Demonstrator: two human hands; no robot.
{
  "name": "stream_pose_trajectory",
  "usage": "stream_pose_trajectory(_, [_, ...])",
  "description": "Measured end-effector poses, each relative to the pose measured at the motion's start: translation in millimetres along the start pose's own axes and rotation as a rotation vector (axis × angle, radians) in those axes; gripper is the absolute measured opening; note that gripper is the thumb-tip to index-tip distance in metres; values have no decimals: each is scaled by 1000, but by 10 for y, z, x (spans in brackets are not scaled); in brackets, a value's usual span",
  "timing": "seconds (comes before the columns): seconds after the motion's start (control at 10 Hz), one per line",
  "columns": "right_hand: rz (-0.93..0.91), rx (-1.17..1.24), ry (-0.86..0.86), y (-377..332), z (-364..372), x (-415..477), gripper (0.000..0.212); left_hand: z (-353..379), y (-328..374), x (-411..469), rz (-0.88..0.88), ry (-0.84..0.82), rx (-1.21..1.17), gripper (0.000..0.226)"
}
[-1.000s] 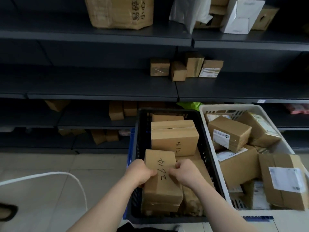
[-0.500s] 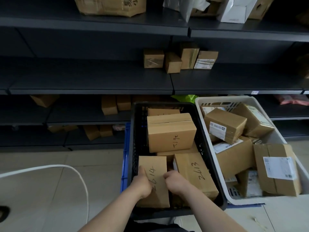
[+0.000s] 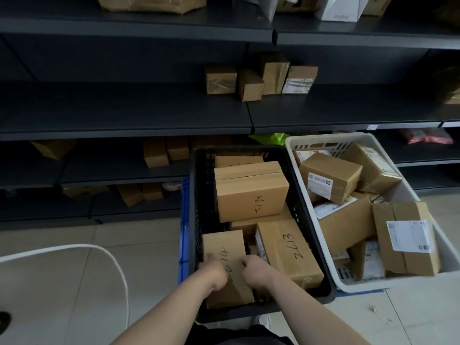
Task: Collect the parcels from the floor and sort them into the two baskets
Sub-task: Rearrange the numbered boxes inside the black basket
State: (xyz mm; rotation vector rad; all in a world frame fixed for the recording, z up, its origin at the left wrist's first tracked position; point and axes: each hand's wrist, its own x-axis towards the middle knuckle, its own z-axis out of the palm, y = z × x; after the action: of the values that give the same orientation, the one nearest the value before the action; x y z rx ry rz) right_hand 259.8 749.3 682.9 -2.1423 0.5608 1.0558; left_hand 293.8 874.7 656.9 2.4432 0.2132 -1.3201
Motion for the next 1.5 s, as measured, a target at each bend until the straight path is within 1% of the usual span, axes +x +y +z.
stream_pose_trajectory(0.1, [-12,72,3,54,-42,-38,44,-19,15,-73,37,17,-69,57])
stream_pose_trajectory(0.2, [-31,265,176,161,-233,-160,40,-84,137,-164,-5,84,-184,54])
stream_pose_trajectory(0.3, [-18,321,490,418,-545,-277,38,-96,286,-252,88,167,-298,59])
stream_pose_trajectory(0.4, [63,225,596,682,-765,-349,44,-41,501,-429,266,69,-387,52])
stream_pose_trajectory(0.5, [146,229,481,801,-815,-423,41,55,692,-640,288,-75,-387,48])
stream_pose_trajectory(0.6, [126,320,434,830,-853,-446,36,169,777,-713,262,-160,-466,35])
stream_pose_trajectory(0.7, [125,469,385,877,-970,-433,26,220,825,-727,213,-143,-608,12])
stream_pose_trajectory(0.8, [130,634,333,909,-1123,-456,20,224,843,-702,186,-48,-749,18])
stream_pose_trajectory(0.9, [112,839,279,909,-1223,-484,15,190,883,-773,150,6,-933,30])
stream_pose_trajectory(1.0, [72,994,201,896,-1277,-515,17,164,920,-864,153,-15,-1078,29])
stream_pose_trajectory(1.1, [51,1176,94,901,-1331,-573,17,137,911,-945,179,-37,-1151,28])
stream_pose_trajectory(1.2, [34,1287,13,899,-1387,-648,18,124,887,-1032,232,14,-1155,29])
stream_pose_trajectory(1.3, [29,1293,-21,891,-1444,-684,29,99,886,-1100,285,72,-1134,26])
stream_pose_trajectory(1.4, [23,1249,-28,854,-1511,-748,30,44,927,-1139,342,118,-1113,31])
stream_pose_trajectory(1.5, [8,1301,23,802,-1525,-749,28,-10,1031,-1159,365,172,-1127,29])
